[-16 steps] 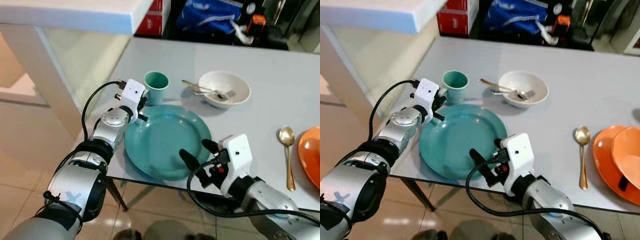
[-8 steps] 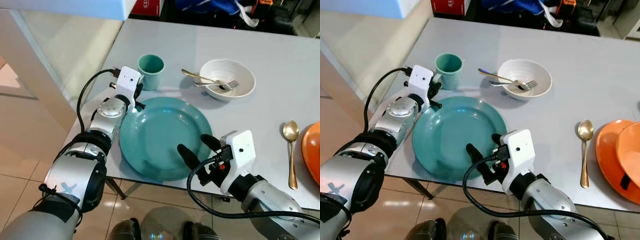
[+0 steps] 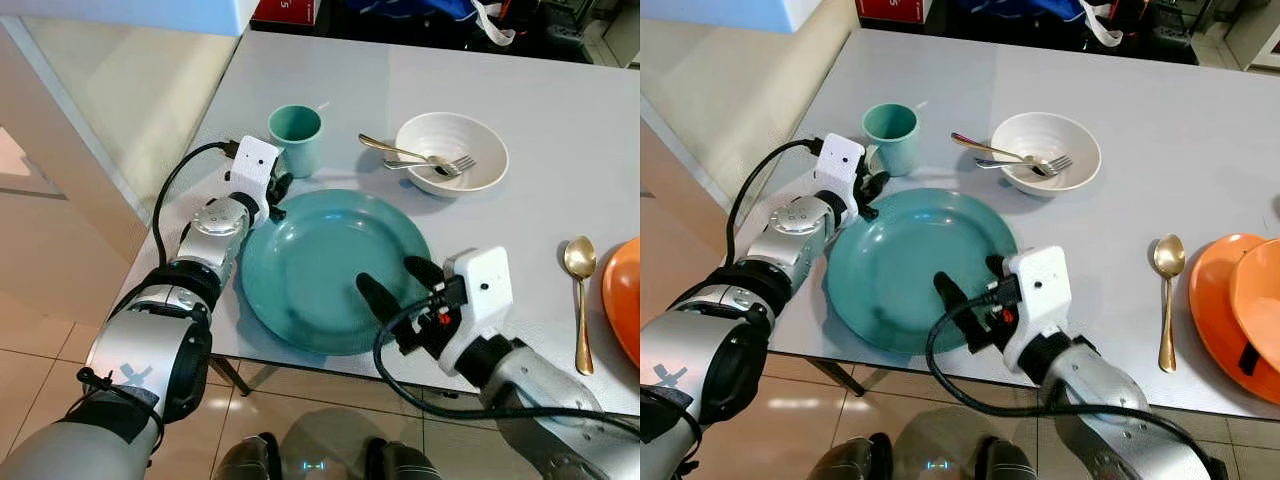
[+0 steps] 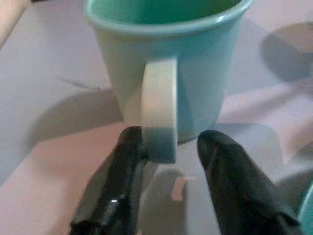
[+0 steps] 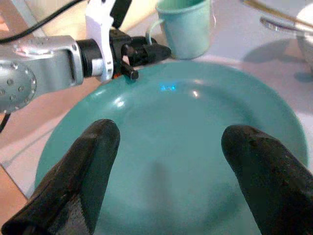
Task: Setting the table
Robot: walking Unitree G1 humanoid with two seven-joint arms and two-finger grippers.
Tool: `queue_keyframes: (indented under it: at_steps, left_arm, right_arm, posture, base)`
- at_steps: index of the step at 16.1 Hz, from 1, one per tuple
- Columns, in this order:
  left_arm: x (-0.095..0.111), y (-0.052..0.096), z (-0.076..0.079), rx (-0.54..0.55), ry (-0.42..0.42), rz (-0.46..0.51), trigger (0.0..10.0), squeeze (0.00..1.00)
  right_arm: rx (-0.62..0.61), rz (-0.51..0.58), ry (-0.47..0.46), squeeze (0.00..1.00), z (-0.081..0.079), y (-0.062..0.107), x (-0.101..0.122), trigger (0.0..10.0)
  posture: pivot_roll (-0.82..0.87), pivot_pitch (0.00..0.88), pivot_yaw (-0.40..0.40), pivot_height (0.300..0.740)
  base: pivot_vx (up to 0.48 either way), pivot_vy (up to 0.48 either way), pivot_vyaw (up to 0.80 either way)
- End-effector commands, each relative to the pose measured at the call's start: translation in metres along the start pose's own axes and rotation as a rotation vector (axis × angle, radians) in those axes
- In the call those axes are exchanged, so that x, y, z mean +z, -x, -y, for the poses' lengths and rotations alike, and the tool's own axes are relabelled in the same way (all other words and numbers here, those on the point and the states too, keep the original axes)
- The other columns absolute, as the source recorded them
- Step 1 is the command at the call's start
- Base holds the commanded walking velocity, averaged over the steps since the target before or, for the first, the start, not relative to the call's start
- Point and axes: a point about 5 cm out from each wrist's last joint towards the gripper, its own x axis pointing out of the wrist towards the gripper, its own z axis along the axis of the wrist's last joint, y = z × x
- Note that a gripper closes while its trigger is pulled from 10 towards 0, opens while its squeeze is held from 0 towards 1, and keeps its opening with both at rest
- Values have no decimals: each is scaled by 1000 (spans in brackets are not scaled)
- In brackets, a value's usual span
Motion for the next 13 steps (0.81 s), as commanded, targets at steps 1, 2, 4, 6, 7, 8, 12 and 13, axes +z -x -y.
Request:
queue_keyframes:
  at_steps: [1, 2, 4, 6, 7, 8, 12, 13]
  left_arm:
    - [7, -1, 0, -11, -24, 27, 10000, 1000]
    - [9, 0, -3, -6, -39, 47, 10000, 0]
    - [9, 3, -7, -20, -48, 63, 10000, 0]
    - [3, 7, -9, -47, -66, 62, 10000, 0]
    - [-1, 11, -9, -61, -89, 66, 10000, 0]
    - [-2, 13, -9, -69, -100, 73, 10000, 0]
    - [8, 44, -8, -89, -71, 217, 10000, 0]
    - [16, 58, -6, -89, -73, 270, 10000, 0]
  right_arm:
    - [-17, 6, -5, 0, 4, 0, 0, 10000]
    - [-18, 10, -3, 0, 6, -1, 1, 10000]
    - [-18, 9, 4, 0, 9, -4, 1, 10000]
    - [-14, 11, 8, 0, 11, -7, 1, 10000]
    - [-12, 12, 11, 0, 12, -7, 1, 10000]
    - [-11, 12, 12, 0, 12, -8, 1, 10000]
    - [-31, 55, -2, 0, 19, -7, 5, 10000]
    - [-106, 100, 0, 0, 29, -10, 12, 10000]
  posture:
    - [-154, 153, 30, 740]
    - [-148, 146, 30, 740]
    - [-134, 129, 23, 740]
    - [-123, 115, 20, 740]
    - [-117, 109, 18, 740]
    - [-110, 101, 15, 740]
    - [-78, 70, 5, 740]
    - [-64, 61, 0, 740]
  base:
    - [0, 0, 0]
    - [0, 0, 0]
    - [0, 0, 0]
    - [0, 0, 0]
    - [0, 0, 0]
    - [0, 0, 0]
    - [0, 0, 0]
    - [0, 0, 0]
